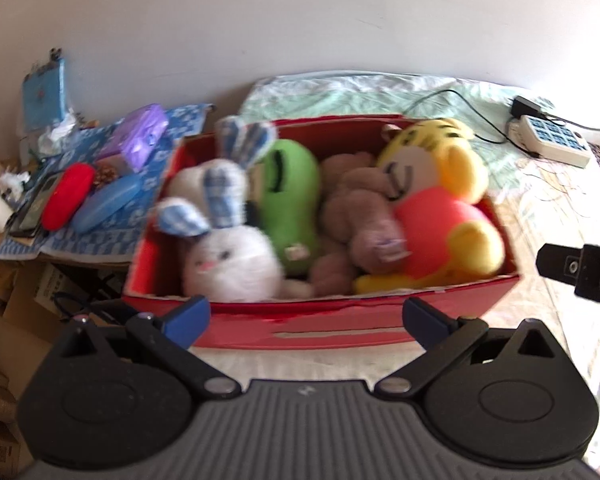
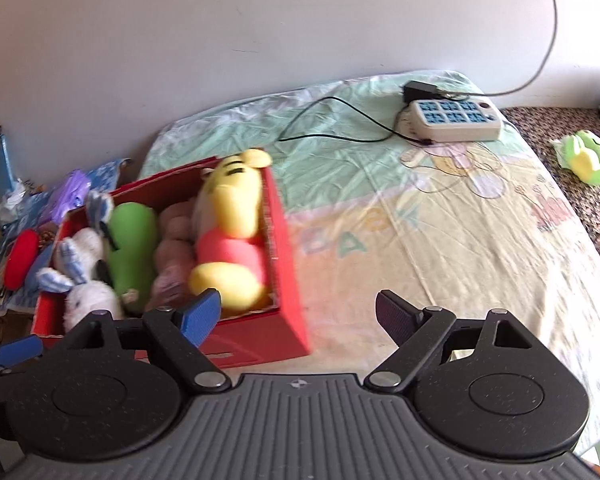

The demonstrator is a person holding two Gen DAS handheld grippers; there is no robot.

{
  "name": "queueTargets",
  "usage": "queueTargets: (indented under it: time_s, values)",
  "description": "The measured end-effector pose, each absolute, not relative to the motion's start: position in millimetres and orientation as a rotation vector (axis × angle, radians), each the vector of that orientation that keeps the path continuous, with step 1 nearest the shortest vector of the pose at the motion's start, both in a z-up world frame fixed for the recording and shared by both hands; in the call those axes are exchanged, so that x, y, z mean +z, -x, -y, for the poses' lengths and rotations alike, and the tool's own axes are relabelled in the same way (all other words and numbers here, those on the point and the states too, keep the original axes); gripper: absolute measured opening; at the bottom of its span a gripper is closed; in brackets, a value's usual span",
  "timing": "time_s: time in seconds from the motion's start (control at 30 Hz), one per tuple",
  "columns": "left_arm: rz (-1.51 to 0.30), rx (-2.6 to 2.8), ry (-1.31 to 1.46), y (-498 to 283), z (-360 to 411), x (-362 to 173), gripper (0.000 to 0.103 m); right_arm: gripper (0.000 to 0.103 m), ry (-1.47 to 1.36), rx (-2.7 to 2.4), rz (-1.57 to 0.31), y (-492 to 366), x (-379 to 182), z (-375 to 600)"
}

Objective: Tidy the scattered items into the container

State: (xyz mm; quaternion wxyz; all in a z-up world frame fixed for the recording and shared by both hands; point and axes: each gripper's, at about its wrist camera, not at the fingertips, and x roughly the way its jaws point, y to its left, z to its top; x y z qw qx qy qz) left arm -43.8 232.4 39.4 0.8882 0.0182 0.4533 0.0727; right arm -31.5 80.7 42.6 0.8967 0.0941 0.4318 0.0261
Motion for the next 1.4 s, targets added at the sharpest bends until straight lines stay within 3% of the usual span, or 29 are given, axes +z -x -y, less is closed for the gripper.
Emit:
queueTargets:
  time_s: [0.53,1.4]
  values:
    - [-0.997,0.092,-0.067,28,-173,27,0.102,0.087,-0.208,0.019,-0.933,18,26,-21]
    - [-0.981,0.242,0.026,27,-245,30,0.102,0.087,-0.109,0.229,-0.888,4,40,-107]
